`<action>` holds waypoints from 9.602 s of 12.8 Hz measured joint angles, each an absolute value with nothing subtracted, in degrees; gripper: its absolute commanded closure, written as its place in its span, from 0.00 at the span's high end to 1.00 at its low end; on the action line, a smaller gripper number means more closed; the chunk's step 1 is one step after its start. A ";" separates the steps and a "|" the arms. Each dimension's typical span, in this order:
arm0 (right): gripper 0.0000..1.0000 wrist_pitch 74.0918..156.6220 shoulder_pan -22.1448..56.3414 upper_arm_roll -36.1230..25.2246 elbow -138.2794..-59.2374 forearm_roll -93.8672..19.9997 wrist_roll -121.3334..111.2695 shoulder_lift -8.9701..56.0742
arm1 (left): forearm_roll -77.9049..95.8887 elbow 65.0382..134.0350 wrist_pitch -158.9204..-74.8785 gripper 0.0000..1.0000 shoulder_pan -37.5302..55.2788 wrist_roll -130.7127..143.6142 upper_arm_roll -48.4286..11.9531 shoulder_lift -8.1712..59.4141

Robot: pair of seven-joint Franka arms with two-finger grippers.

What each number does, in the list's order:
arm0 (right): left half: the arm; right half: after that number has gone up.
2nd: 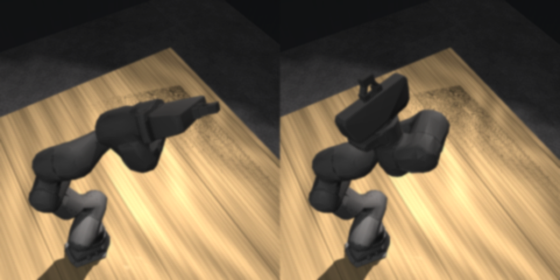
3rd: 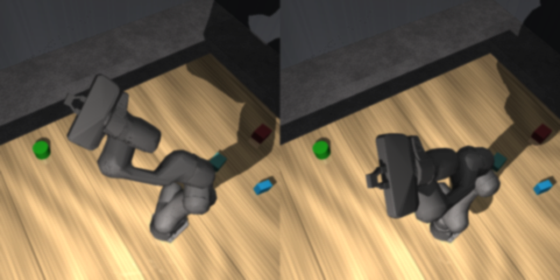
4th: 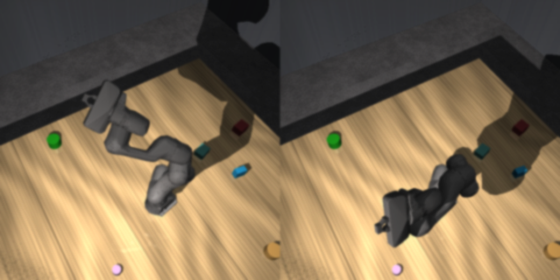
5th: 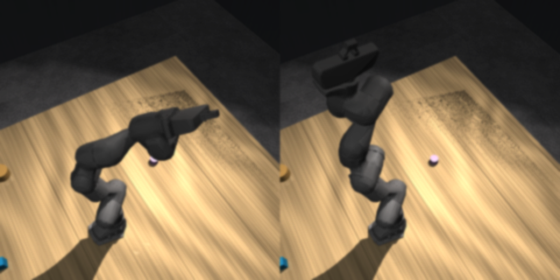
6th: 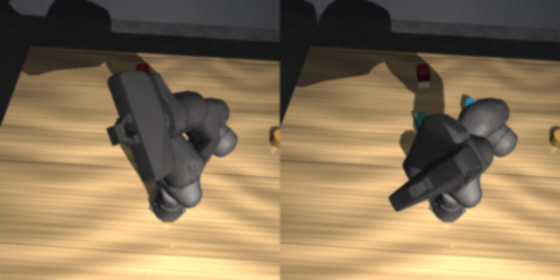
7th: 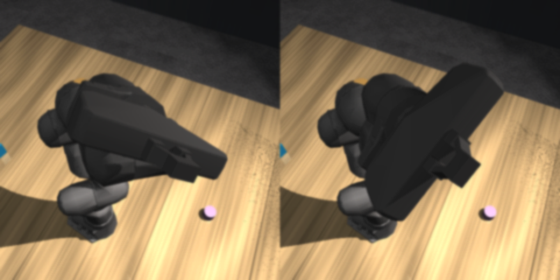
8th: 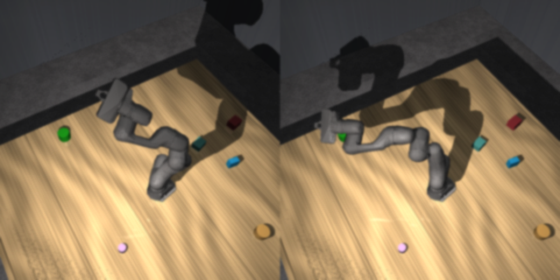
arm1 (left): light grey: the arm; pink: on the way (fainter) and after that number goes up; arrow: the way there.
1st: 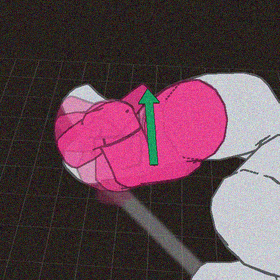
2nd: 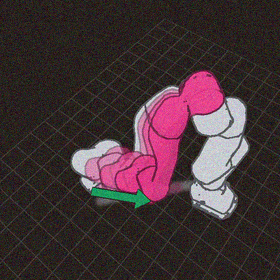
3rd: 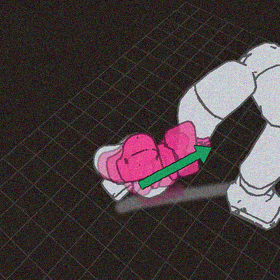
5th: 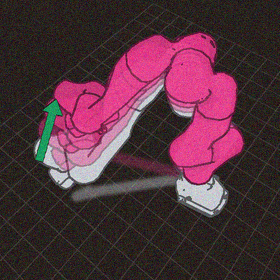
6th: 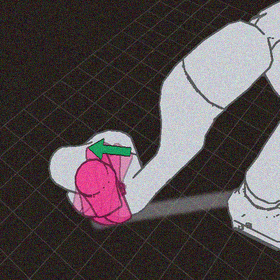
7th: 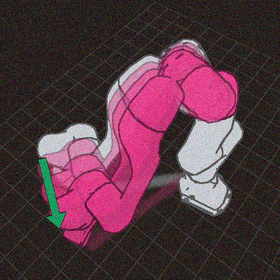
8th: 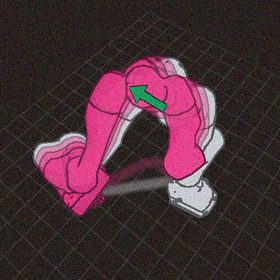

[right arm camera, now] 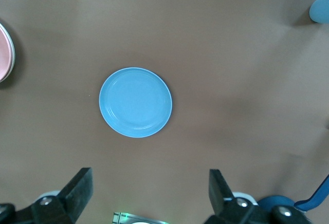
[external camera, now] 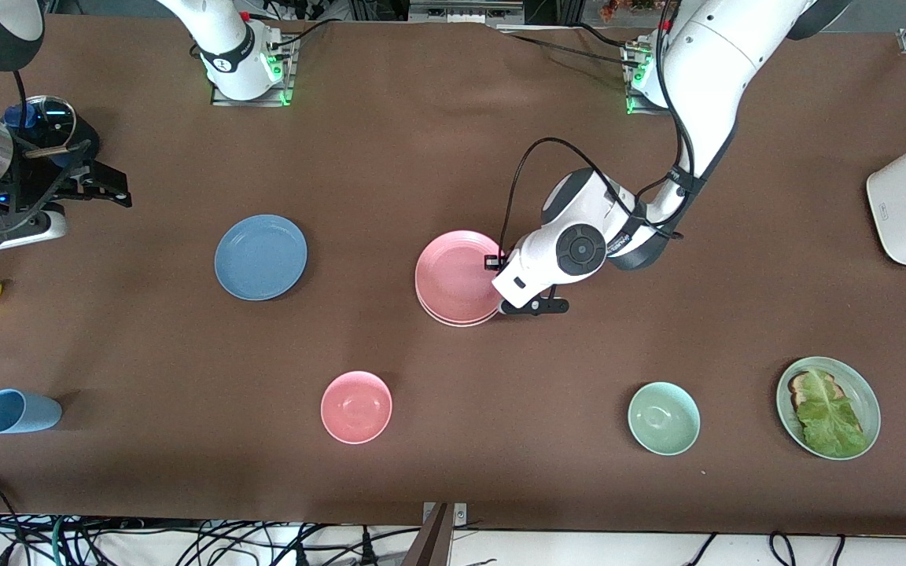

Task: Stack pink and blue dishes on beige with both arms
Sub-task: 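Open the left gripper and withdraw it while the right gripper reaches out, then move the right gripper to the blue plate rim while the left gripper retracts, then close the right gripper on the blue plate rim, then slide the blue plate with the right gripper onto the pink plate, then open the right gripper and pull it back from the stack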

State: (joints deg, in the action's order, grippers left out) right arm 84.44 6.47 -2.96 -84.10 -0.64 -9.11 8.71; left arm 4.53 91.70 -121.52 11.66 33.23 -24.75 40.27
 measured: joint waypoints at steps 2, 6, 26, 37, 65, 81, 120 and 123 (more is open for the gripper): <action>1.00 84.43 6.47 -2.96 -84.11 -0.64 -9.12 8.72 | 4.53 91.24 -121.51 1.00 11.54 33.23 -24.51 40.27; 1.00 84.43 6.46 -2.96 -84.38 -0.64 -9.12 8.83 | 4.52 89.39 -121.07 1.00 9.98 33.23 -23.45 40.16; 1.00 125.17 6.01 -6.35 -121.15 -0.65 -9.15 9.97 | -4.79 88.03 -97.60 1.00 -13.98 20.13 -23.28 28.94; 0.96 141.10 6.05 -6.40 -127.15 -0.66 -9.04 19.11 | -3.85 90.22 -91.37 1.00 -11.21 7.07 -8.54 11.47; 0.00 138.47 6.14 -2.73 -127.21 -0.83 -4.13 18.61 | -1.27 92.66 -90.41 1.00 -3.01 -1.59 -2.06 1.53; 0.00 112.36 29.24 1.39 -94.34 -7.09 31.36 23.17 | -1.27 92.73 -90.41 1.00 -2.86 -2.41 -2.22 1.53; 1.00 111.42 33.72 -8.27 -83.64 -8.36 33.74 28.64 | -1.27 92.86 -90.41 1.00 -2.60 -2.41 -2.25 1.52; 1.00 104.48 33.27 -15.72 -83.46 -8.36 23.54 23.62 | -1.27 92.88 -90.41 1.00 -2.56 -2.41 -2.25 1.52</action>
State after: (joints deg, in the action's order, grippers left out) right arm 104.48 33.27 -15.72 -83.46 -8.36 23.54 23.62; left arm -1.27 92.88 -90.41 -2.56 -2.41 -2.25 1.52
